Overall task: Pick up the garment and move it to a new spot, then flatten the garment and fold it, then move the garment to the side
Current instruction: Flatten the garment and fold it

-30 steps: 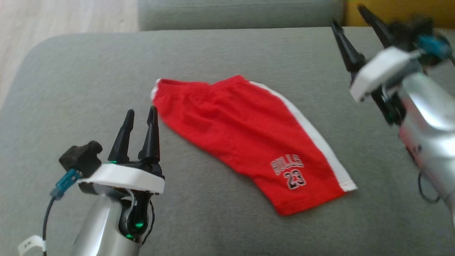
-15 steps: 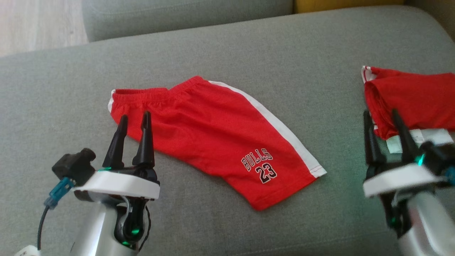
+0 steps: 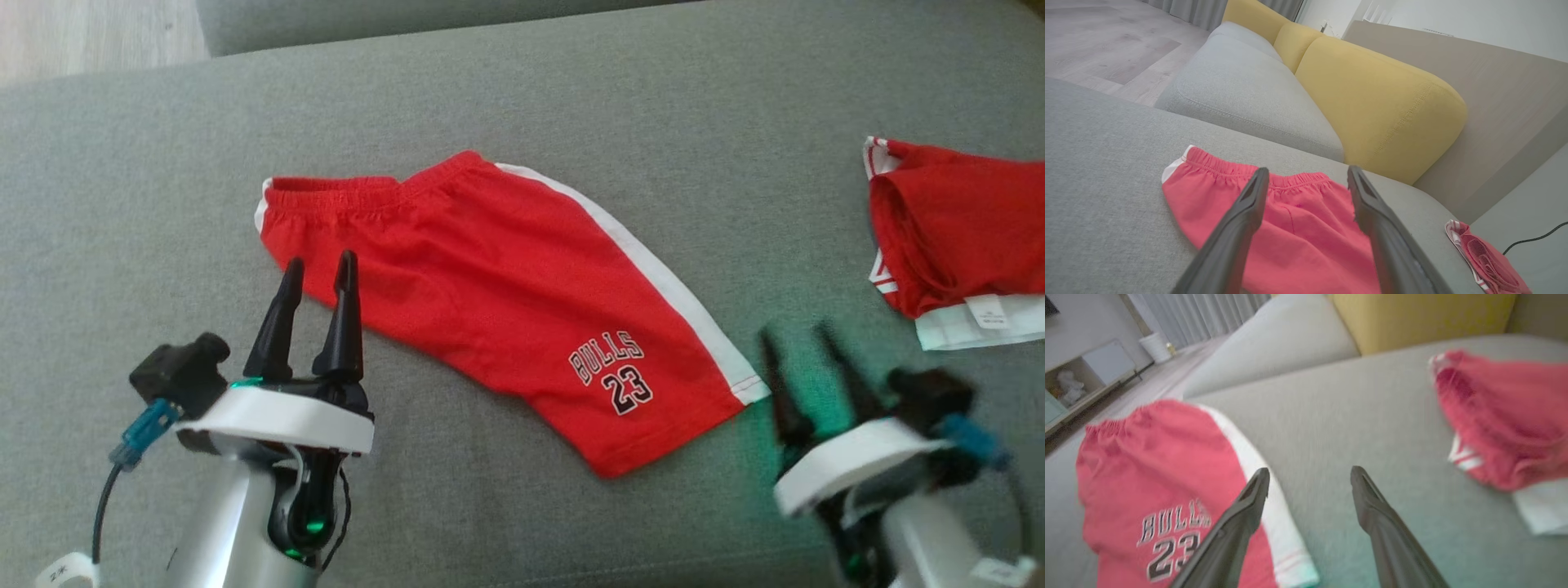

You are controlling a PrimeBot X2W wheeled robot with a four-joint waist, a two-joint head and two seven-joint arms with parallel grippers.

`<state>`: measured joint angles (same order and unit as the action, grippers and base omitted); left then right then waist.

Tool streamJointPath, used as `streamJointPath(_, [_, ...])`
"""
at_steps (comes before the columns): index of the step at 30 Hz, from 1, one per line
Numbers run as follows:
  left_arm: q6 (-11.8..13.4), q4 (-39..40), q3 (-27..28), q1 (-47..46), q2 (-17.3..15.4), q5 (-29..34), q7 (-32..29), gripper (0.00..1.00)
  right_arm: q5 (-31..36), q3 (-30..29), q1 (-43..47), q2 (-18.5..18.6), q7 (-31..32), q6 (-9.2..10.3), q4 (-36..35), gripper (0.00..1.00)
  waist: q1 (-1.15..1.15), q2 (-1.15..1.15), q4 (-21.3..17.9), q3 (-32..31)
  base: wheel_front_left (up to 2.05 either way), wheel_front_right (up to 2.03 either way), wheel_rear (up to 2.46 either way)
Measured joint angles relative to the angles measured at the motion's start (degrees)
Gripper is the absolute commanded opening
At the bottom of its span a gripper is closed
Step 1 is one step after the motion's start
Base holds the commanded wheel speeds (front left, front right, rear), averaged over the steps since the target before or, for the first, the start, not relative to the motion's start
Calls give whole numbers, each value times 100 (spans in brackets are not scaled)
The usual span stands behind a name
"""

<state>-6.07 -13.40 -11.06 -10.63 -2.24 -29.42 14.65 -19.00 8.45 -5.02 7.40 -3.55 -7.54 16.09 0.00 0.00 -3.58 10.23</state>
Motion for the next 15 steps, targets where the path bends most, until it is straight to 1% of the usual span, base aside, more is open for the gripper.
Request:
streamJointPath(4, [-4,-16,-46,-37,0,64,0,100,-203,257,70,9,190,0,275,100,0,0,54,88,0,0,0])
streamJointPath(11, [-7,-49,-98,-59,0,64,0,100,-320,360,-40,41,233,0,781,100,0,0,156,143,0,0,0])
streamJointPath(15, [-8,-65,-97,-68,0,64,0,100,-369,501,-197,79,247,0,942,100,0,0,201,146,0,0,0])
